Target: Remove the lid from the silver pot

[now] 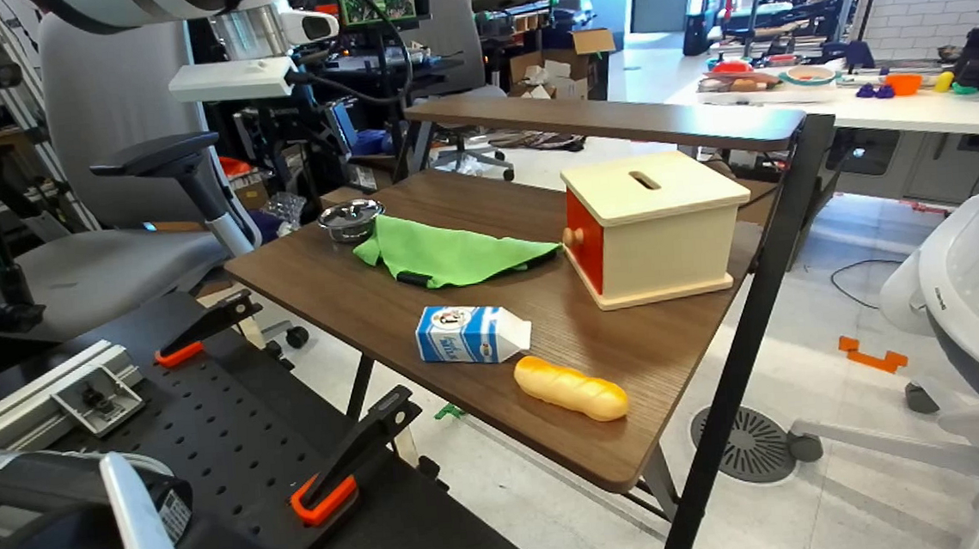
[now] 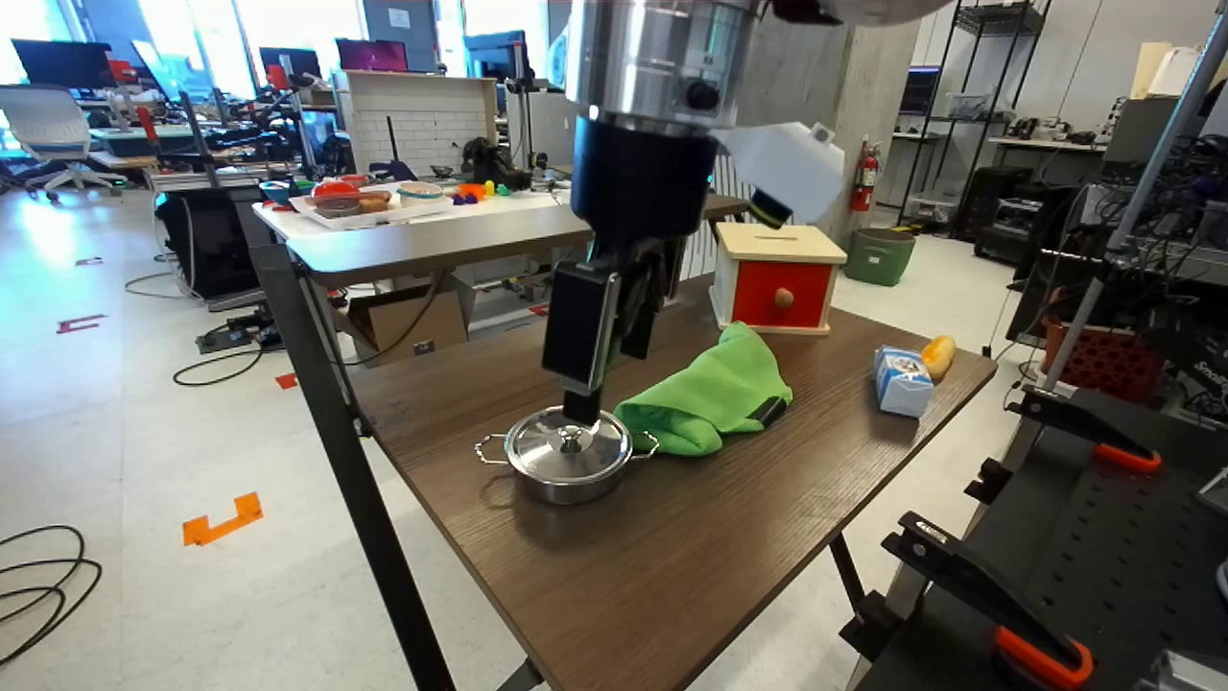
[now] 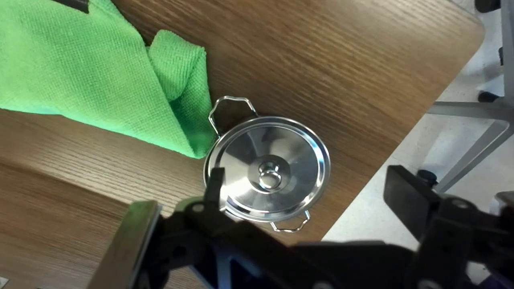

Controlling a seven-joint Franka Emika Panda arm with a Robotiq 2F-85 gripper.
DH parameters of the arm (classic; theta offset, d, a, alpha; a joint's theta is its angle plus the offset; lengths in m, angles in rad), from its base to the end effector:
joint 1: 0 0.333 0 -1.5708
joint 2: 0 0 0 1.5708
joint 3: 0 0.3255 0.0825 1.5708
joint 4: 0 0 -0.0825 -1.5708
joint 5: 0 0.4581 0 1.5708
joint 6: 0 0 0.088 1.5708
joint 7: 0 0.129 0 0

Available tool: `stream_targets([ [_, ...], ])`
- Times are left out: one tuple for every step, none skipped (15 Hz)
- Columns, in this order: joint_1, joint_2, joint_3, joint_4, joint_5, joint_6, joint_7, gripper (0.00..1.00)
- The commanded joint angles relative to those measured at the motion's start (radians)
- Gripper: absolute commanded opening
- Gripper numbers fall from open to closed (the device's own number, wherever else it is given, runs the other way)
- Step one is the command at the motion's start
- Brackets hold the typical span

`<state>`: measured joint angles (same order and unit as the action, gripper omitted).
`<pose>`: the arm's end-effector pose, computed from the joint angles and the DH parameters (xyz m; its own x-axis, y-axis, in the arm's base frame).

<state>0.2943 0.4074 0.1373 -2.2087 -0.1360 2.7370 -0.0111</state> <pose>0.5500 0.2625 0.1293 0.8453 0.5192 0.1261 0.5216 -0.8530 0.0160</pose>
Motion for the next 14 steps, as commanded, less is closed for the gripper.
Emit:
stream_targets([
  [0.034,0.085,-0.034,0.102,-0.040,-0.037,0.072,1.00],
  [0.036,0.103,-0.036,0.120,-0.037,-0.044,0.079,1.00],
  [0.039,0.118,-0.039,0.134,-0.037,-0.048,0.086,1.00],
  [0.041,0.130,-0.040,0.147,-0.034,-0.054,0.090,1.00],
  [0.045,0.143,-0.044,0.161,-0.033,-0.057,0.096,1.00],
  [0.046,0.154,-0.045,0.172,-0.031,-0.063,0.098,1.00],
  [0.049,0.164,-0.047,0.183,-0.030,-0.068,0.102,1.00],
  [0.052,0.174,-0.049,0.194,-0.031,-0.077,0.106,1.00],
  [0.052,0.183,-0.048,0.205,-0.030,-0.086,0.107,1.00],
  [0.053,0.192,-0.049,0.217,-0.030,-0.092,0.110,1.00],
  [0.054,0.201,-0.049,0.228,-0.030,-0.097,0.112,1.00],
  [0.051,0.209,-0.044,0.237,-0.025,-0.105,0.108,1.00],
  [0.051,0.215,-0.044,0.245,-0.025,-0.110,0.109,0.96],
  [0.047,0.221,-0.039,0.252,-0.022,-0.113,0.104,0.74],
])
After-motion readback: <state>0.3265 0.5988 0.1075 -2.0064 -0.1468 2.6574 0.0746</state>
